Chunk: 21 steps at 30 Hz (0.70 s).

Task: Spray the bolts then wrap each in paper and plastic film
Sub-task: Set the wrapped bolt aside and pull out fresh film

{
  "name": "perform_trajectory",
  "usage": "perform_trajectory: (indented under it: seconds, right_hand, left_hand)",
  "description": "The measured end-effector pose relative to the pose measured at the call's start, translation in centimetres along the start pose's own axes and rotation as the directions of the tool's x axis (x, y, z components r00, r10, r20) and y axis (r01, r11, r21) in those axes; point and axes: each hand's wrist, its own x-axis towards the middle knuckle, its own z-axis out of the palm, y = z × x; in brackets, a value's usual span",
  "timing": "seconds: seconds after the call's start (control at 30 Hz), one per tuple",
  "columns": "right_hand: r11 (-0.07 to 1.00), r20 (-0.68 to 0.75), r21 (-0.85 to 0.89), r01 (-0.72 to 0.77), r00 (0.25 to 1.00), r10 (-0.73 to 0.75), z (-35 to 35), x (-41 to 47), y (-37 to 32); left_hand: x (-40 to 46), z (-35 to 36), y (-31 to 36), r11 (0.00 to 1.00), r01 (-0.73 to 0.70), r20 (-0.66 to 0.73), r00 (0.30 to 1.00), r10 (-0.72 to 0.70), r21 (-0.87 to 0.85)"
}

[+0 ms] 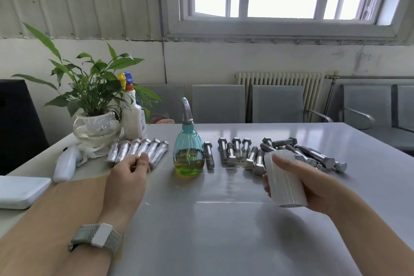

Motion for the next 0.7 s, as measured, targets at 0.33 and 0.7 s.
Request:
perform_trajectory:
  seconds: [0.33,0.7]
  right_hand:
    - [0.999,-0.03,0.025,-0.03,0.999,0.031,-2.5,-0.6,-0.4]
    - [0.979,-0.483,-0.191,-0.065,0.875,-0.036,-3.9,-2.2,0.4]
  left_hand:
    - [1.1,-0.8,-0.9,0.999,0.034,0.037,0.999,-0.034,0.009]
    - [-0.4,-1.8,-0.4,0.695,-0.199,0.307,0.951,-0.032,0.691]
